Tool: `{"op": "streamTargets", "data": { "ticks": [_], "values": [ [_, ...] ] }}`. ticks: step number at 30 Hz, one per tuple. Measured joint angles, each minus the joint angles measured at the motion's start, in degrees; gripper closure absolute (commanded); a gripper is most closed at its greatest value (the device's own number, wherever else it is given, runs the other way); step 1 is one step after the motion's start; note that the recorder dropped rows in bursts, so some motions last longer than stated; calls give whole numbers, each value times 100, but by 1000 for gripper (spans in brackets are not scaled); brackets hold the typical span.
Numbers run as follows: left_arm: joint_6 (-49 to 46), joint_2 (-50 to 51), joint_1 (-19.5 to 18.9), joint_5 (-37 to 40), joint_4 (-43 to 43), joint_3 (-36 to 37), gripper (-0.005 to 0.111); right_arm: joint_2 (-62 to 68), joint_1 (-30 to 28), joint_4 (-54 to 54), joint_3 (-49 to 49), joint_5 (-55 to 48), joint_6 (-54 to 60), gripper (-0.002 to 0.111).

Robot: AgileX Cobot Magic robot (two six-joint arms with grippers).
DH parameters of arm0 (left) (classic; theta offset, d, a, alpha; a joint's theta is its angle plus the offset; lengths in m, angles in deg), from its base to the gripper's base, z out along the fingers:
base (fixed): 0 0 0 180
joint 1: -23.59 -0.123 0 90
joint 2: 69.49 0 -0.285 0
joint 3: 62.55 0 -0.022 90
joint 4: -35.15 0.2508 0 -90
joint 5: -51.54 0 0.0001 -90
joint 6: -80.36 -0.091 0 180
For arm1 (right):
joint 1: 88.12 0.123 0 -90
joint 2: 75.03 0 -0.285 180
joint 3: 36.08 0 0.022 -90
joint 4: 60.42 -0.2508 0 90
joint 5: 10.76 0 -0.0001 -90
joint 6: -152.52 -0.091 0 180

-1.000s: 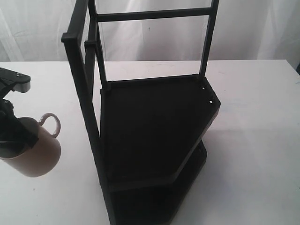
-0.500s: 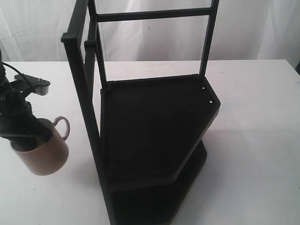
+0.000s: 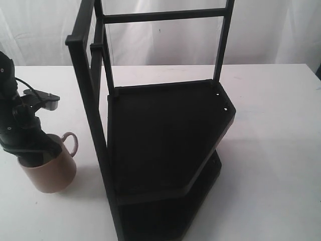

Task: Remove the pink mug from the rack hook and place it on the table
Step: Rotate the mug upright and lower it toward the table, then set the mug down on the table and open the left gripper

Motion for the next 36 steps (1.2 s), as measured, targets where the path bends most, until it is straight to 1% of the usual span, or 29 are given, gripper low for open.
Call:
{"op": "streamTargets", "data": {
  "ticks": [19,21,24,27,36],
  "values": [
    [13,238,0,-23,0,-21,106,0,0,0,0,0,-55,108],
    [47,238,0,-23,0,-21,96,0,0,0,0,0,-91,108],
    [47,238,0,-23,0,-21,83,0,0,0,0,0,-91,108],
    [47,238,0,-23,0,-21,75,0,0,0,0,0,-91,108],
    [47,238,0,-35,0,-21,74,0,0,0,0,0,-100,108]
  ]
}}
